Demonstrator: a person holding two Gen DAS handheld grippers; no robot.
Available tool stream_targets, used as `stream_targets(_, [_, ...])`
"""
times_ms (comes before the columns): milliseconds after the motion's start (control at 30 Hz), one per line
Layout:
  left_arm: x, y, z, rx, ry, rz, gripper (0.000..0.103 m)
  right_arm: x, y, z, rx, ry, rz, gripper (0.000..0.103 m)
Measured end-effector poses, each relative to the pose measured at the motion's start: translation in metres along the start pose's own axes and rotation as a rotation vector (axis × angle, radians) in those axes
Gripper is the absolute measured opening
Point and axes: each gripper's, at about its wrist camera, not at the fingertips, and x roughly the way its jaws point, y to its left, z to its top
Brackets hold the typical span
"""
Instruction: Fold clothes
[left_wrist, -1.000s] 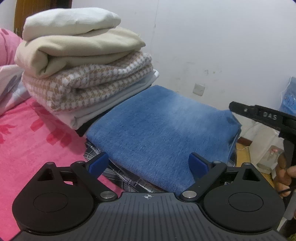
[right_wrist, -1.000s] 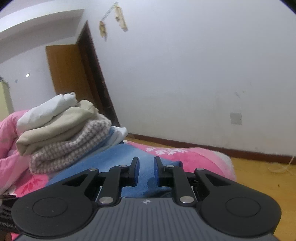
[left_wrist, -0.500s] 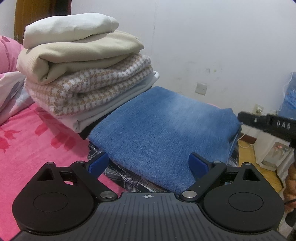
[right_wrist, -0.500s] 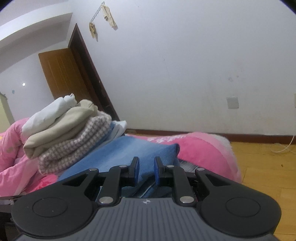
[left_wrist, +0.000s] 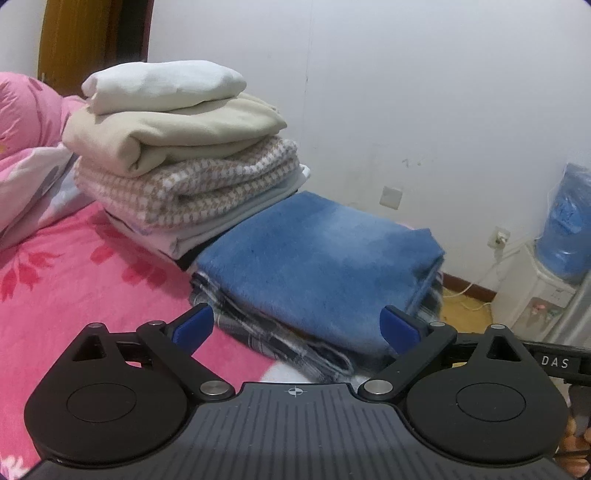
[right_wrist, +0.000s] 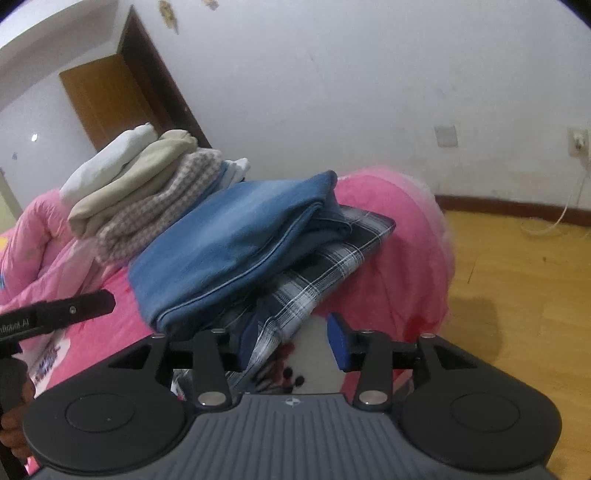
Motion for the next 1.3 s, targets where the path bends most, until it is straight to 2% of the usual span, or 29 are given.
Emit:
stream_targets(167, [-0.014,0.002,-0.005,0.007,-0.025,0.006,0.098,-0.02,-0.003,0.008,0.053,-0.077,0.006,0.057])
stream_targets(300, [-0.01,-0.005,-0.004,0.063,-0.048,-0.007,0.098,-0.019,-0.031,0.014,0.241,-0.114,0.089,0.062])
stream_targets(467, [0.01,-0.019,0.005,0.138,-0.075,-0.021,0.096,0.005,-0.074,0.03,0.507,-0.139,0.248,0.064])
stream_targets(533, [0.019,-0.021,0.006,0.149,-0.066,-0.02,0.089,0.02,-0.085,0.039,0.576,-0.137,0.296,0.067])
stream_targets(600, [0.027,-0.022,0.005,0.158,-0.053,-0.018,0.075,0.036,-0.094,0.048,0.641,-0.128,0.338,0.073])
stream_targets(633, [0.032,-0.023,0.005,0.162,-0.046,-0.018,0.073,0.044,-0.098,0.052,0.664,-0.119,0.353,0.074])
stream_targets(700, [0.04,-0.025,0.004,0.171,-0.033,-0.016,0.063,0.061,-0.103,0.058,0.687,-0.088,0.368,0.075])
stream_targets(767, [0.048,-0.026,0.004,0.18,-0.02,-0.015,0.06,0.077,-0.106,0.063,0.699,-0.051,0.375,0.075])
stream_targets(967, [0.062,-0.027,0.003,0.195,0.005,-0.019,0.059,0.113,-0.106,0.075,0.706,0.032,0.406,0.076])
stream_targets(1033, [0.064,-0.025,0.004,0.192,0.009,-0.024,0.059,0.113,-0.103,0.078,0.685,0.028,0.429,0.07])
stream_targets(1067, [0.064,-0.025,0.004,0.192,0.009,-0.025,0.059,0.11,-0.102,0.079,0.676,0.021,0.435,0.062])
stream_targets(1133, [0.064,-0.026,0.002,0.194,0.007,-0.023,0.059,0.107,-0.1,0.082,0.661,0.016,0.426,0.062])
stream_targets(1300, [0.064,-0.028,0.0,0.197,0.003,-0.019,0.059,0.123,-0.098,0.084,0.656,0.077,0.416,0.062])
